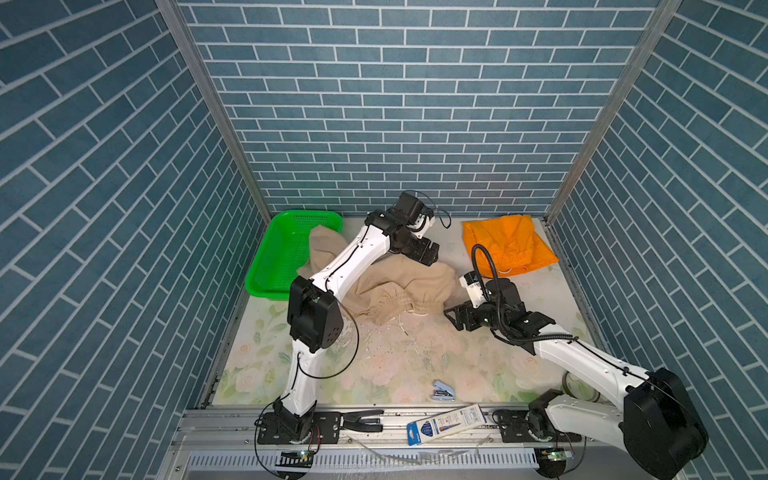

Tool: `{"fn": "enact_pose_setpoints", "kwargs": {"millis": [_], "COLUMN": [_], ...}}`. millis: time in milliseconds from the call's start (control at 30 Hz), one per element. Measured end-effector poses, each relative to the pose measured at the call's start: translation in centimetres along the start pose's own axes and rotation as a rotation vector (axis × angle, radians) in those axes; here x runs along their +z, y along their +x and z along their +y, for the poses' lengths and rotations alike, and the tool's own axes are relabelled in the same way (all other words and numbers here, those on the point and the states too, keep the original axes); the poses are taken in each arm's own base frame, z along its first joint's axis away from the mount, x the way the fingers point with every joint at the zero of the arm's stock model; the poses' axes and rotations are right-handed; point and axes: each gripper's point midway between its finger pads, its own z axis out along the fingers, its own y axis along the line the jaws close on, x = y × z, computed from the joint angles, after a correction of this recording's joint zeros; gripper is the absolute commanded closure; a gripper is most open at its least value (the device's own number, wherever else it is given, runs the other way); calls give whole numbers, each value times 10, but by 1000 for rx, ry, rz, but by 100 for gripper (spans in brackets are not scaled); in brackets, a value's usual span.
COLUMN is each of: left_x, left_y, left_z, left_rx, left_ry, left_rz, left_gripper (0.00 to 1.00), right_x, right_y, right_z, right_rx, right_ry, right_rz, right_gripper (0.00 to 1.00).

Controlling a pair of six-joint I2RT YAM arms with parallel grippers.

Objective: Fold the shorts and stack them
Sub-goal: 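Carry the beige shorts toward the right gripper while the right gripper grasps the waistband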

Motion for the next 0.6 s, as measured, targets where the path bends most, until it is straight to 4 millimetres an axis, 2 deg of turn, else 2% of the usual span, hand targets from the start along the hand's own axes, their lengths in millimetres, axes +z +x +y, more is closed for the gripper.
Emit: {"fn": "enact_pose_setpoints", "kwargs": {"millis": [33,100,200,267,333,400,433,500,600], "left_x": [-4,-24,-73,-115,-148,-167,-169,-161,-127], "left_y": [-3,-8,-3,14,36,63,79,113,168], "left_z": [4,16,29,35,35,33,32,31,29], "left_rx": [-4,-15,-29,-42,-56,-71,-79,-99,-129], "left_ry": [-16,-59,-145,-211,-247,-256,-252,-235,-203], "left_rz": [-10,-37,-99,-142,-189,-217,-219,-191,-85], "left_gripper": [0,0,0,0,0,1,3,5,3], "right_x": [1,0,-2,-3,1,7,11,20,35], "right_y": [4,8,-1,-11,-16,-14,-10,0,15], "right_z": [4,11,15,10,3,-1,-2,-4,-9], "right_rx": [-24,-73,-153,-188,-194,-186,-175,-142,-84], "right_ry": [-6,-6,15,59,103,119,116,102,80], "right_rz": [18,42,37,30,41,69,86,126,188], "right_gripper": [18,18,16,13,13,13,12,13,15]}}
